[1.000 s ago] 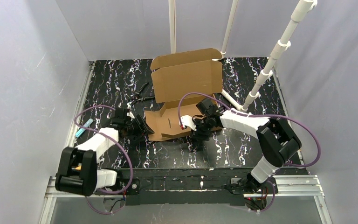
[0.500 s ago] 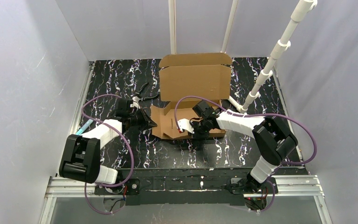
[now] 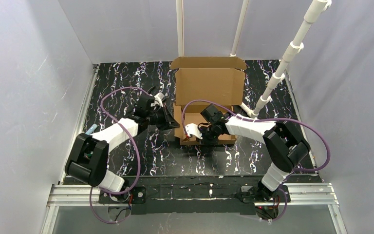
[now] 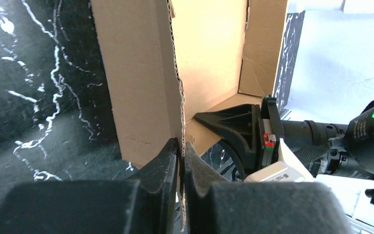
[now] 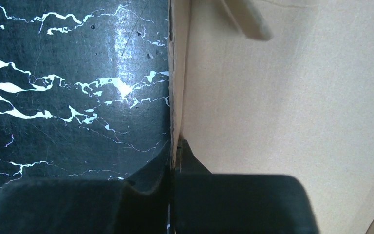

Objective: Fold the paper box

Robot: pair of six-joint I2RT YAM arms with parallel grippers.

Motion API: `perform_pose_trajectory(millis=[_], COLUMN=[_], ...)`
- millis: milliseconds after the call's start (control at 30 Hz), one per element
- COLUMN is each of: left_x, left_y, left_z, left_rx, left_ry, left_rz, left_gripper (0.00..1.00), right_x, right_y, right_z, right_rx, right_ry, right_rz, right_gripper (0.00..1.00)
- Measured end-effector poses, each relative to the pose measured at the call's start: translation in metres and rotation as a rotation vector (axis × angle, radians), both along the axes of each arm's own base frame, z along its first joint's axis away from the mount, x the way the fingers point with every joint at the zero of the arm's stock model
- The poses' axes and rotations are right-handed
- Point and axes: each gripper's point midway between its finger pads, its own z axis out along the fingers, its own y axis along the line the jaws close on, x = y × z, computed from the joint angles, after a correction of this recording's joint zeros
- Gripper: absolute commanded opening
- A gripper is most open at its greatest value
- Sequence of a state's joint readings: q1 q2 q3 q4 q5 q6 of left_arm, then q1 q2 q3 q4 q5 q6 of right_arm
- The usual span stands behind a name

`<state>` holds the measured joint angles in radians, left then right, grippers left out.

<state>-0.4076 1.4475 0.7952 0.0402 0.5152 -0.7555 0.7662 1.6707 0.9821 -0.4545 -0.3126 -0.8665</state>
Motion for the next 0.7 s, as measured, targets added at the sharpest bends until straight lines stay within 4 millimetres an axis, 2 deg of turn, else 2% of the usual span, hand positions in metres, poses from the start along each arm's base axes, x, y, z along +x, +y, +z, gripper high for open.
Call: perform_pose_trajectory(millis=[100, 267, 433, 700], left_x=[0.002, -0.007, -0.013, -0.036], left_y=[-0.009, -0.022, -0.017, 0.008], left_z=[-0.002, -0.004, -0.004, 0.002], left_rx=[-0.01, -0.021, -0.005, 0.04], left_ry=[0.01, 0.028, 0.031, -0.014], left_rz=[-0.018, -0.057, -0.048, 0.006], left_gripper=[0.31, 0.5, 0.56, 0.66], right_x=[0.0, 0.0, 0.0, 0.001], right_y=[0.0, 0.0, 0.001, 0.001], right_z=[0.0, 0.0, 0.0, 0.0], right_rx=[0.0, 0.001, 0.003, 0.005], right_ry=[0.0, 0.0, 0.0, -0.001], right_rz=[-0.001, -0.002, -0.003, -0.003], right_gripper=[0.02, 0.01, 0.01, 0.02])
